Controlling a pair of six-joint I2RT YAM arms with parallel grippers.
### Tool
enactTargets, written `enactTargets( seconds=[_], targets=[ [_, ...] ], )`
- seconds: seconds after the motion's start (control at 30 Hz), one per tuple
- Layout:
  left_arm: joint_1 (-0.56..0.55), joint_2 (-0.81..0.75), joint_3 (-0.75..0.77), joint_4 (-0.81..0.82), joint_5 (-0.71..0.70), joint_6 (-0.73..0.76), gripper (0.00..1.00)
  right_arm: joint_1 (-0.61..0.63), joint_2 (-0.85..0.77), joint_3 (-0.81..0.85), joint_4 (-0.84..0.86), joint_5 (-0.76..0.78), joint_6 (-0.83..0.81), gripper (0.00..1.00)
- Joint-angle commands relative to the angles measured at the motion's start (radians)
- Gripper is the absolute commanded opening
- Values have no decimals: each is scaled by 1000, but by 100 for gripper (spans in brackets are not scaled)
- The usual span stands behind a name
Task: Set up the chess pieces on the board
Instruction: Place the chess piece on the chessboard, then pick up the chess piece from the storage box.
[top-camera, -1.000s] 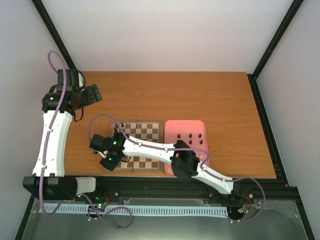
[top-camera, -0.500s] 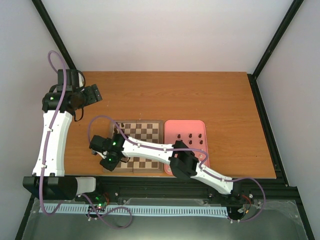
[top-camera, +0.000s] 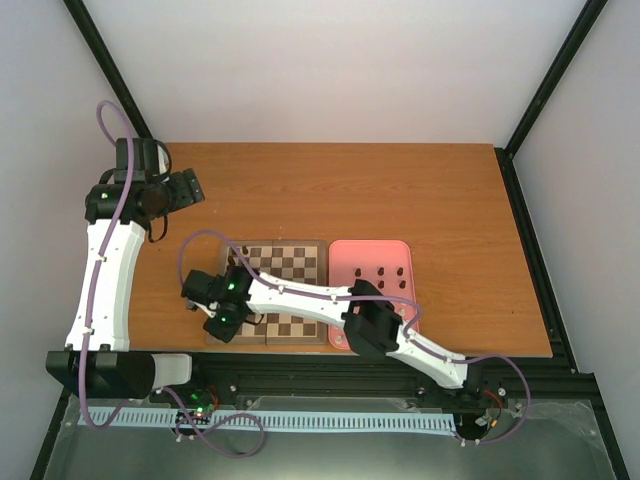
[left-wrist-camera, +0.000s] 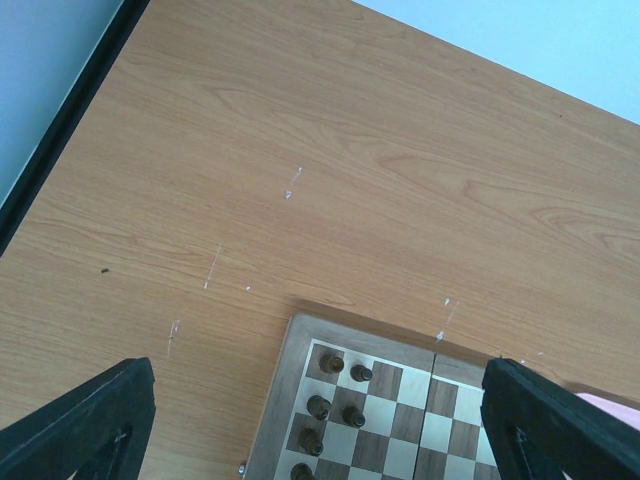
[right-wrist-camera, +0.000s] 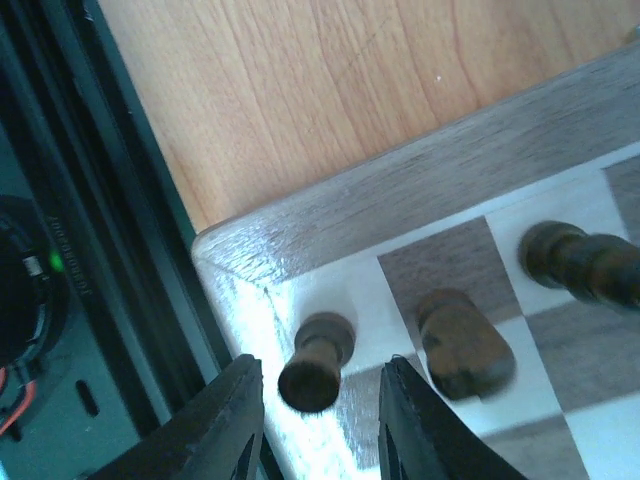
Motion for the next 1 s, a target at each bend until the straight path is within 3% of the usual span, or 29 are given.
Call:
enactTargets(
  seconds=[0.0, 0.17, 0.3, 0.57, 0.73, 0.97],
  targets=[
    [-6, 12, 39, -1, 2, 13, 100, 11, -137, -12, -21, 23, -12, 32],
    [-5, 14, 38, -1, 5, 12, 100, 9, -247, -74, -69, 77, -5, 34],
    [-6, 15, 45, -4, 12, 10, 100, -27, -406, -267, -41, 121, 27, 35],
    [-6, 14, 41, -10, 15, 10, 100, -393, -677, -708, 55, 140, 101, 36],
    [-6, 18, 23, -11, 10, 8, 100, -579, -648, -801, 63, 153, 37, 33],
    [-6, 30, 23, -17, 0, 7, 100, -654, -615, -924, 126, 93, 12, 32]
  ],
)
